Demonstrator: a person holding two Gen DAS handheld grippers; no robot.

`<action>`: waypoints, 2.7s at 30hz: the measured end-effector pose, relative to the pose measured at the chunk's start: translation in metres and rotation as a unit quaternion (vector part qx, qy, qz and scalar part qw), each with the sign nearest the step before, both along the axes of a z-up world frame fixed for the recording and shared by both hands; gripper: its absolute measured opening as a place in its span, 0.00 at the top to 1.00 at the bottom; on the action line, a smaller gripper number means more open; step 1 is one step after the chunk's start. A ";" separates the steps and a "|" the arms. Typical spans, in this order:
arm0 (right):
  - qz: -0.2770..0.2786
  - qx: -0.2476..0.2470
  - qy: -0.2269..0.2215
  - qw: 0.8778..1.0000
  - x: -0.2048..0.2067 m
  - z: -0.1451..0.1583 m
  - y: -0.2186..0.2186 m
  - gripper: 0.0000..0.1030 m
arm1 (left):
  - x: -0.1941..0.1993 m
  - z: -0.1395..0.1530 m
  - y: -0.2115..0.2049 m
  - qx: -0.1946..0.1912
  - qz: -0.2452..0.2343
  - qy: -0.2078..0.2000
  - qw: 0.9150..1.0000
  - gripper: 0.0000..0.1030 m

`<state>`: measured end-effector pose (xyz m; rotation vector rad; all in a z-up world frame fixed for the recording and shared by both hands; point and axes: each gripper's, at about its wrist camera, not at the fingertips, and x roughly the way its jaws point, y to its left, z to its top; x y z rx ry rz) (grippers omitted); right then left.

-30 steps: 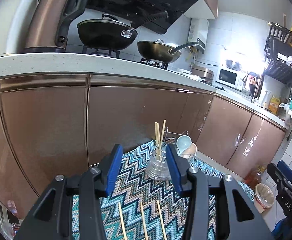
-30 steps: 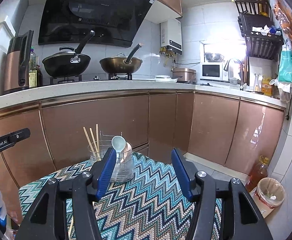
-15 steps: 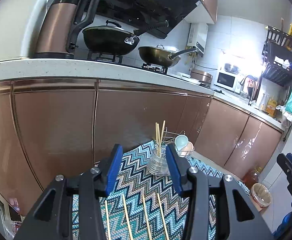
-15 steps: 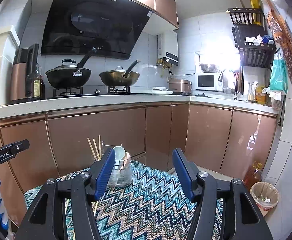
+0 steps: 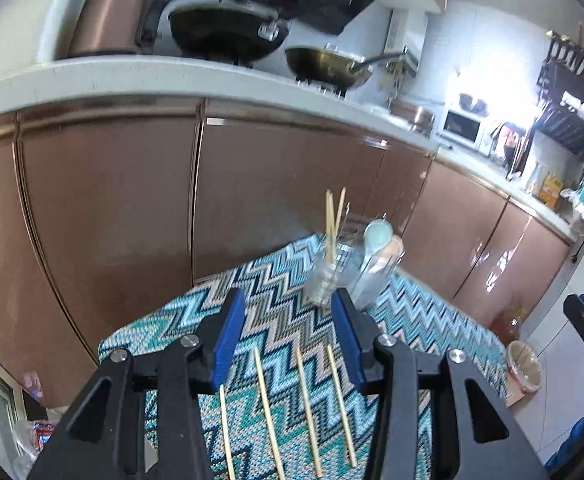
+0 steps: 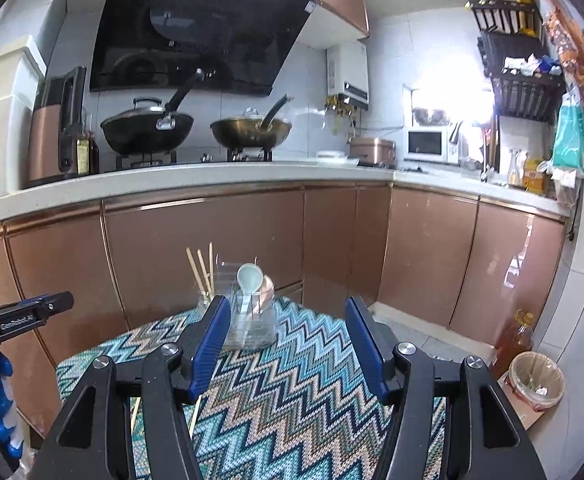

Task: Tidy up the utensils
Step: 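Grasp a wooden chopstick with each tool from the cloth, then lower both held chopsticks into the wire holder and open both tools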

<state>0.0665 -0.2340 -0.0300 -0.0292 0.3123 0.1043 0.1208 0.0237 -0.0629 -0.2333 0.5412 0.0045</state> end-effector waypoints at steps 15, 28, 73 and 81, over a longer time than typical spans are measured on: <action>0.073 0.002 0.147 0.986 0.069 -0.057 0.013 0.45 | 0.069 -0.065 0.039 -0.063 -0.041 0.140 0.987 0.58; 0.188 0.028 0.307 0.933 0.151 -0.122 0.054 0.68 | 0.129 -0.125 0.042 -0.137 -0.113 0.282 0.943 0.61; 0.245 -0.010 0.403 0.882 0.178 -0.130 0.104 0.94 | 0.134 -0.119 0.021 -0.085 -0.098 0.298 0.946 0.95; 0.234 -0.017 0.341 0.910 0.124 -0.088 0.090 0.95 | 0.095 -0.075 0.016 -0.067 -0.106 0.219 0.968 0.95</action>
